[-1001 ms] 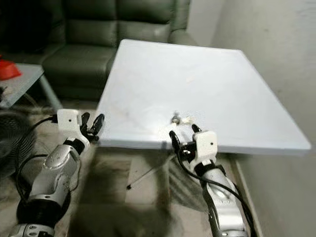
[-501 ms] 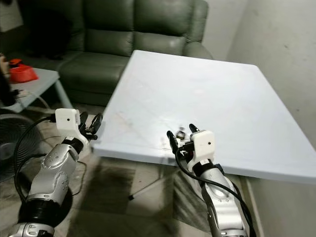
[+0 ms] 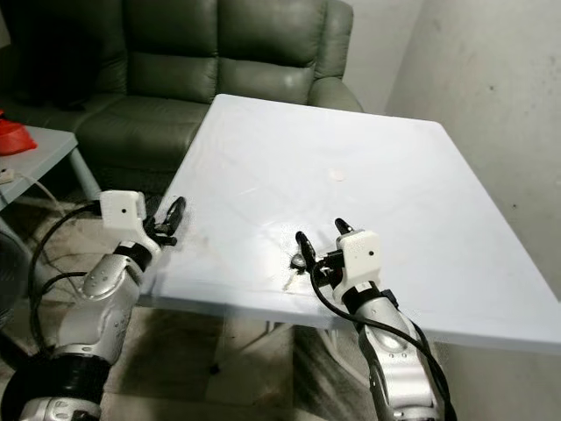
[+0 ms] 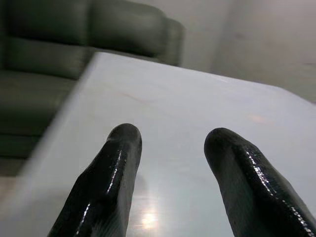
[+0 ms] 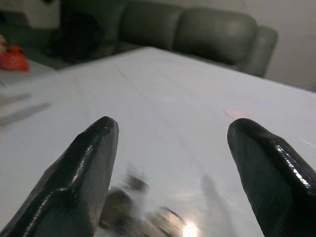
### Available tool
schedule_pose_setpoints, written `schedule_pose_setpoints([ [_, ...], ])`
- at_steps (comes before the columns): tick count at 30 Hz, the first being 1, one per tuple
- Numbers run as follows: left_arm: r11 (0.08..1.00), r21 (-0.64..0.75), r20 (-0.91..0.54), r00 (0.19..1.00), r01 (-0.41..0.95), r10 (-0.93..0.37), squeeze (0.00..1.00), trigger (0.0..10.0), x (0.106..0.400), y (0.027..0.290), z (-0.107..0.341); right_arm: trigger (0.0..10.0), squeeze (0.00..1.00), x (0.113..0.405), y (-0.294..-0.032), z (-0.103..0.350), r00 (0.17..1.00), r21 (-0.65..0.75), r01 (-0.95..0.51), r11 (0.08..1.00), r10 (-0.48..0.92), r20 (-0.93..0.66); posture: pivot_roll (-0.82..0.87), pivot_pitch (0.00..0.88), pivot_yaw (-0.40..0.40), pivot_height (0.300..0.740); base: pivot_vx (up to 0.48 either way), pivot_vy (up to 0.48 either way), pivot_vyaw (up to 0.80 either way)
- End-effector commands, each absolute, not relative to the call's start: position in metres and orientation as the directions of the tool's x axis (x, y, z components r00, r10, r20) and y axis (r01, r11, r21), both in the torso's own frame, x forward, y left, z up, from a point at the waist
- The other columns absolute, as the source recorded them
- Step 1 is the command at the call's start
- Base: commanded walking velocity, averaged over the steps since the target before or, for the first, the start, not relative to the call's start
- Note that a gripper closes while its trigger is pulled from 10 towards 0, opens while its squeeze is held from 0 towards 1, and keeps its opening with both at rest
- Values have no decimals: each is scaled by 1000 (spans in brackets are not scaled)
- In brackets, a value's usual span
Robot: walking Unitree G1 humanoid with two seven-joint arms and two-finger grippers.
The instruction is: Hang keys on a hook
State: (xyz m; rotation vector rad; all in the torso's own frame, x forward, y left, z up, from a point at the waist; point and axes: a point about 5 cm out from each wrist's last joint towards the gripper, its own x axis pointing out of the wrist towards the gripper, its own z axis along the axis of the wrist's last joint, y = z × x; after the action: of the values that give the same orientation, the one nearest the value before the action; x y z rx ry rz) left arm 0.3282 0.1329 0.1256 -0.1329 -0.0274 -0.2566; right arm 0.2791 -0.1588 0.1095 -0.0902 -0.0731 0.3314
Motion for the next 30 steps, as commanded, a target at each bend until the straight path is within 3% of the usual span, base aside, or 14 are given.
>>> schedule_pose_setpoints([
  [1,968,-80,71,970,239,-234,0,10000,327,141,130,10000,0,282,-157,111,939,-144,-334,931,343,37,-137,7,-66,724,0,0,0],
  [15,946,-106,106,949,307,-296,0,10000,301,131,127,10000,0,294,-146,115,910,-190,-409,892,414,-16,-87,82,-129,724,0,0,0],
  [30,919,-111,86,925,379,-371,0,10000,276,115,123,10000,0,307,-112,117,918,-79,-396,915,391,-70,-64,137,-147,724,0,0,0],
])
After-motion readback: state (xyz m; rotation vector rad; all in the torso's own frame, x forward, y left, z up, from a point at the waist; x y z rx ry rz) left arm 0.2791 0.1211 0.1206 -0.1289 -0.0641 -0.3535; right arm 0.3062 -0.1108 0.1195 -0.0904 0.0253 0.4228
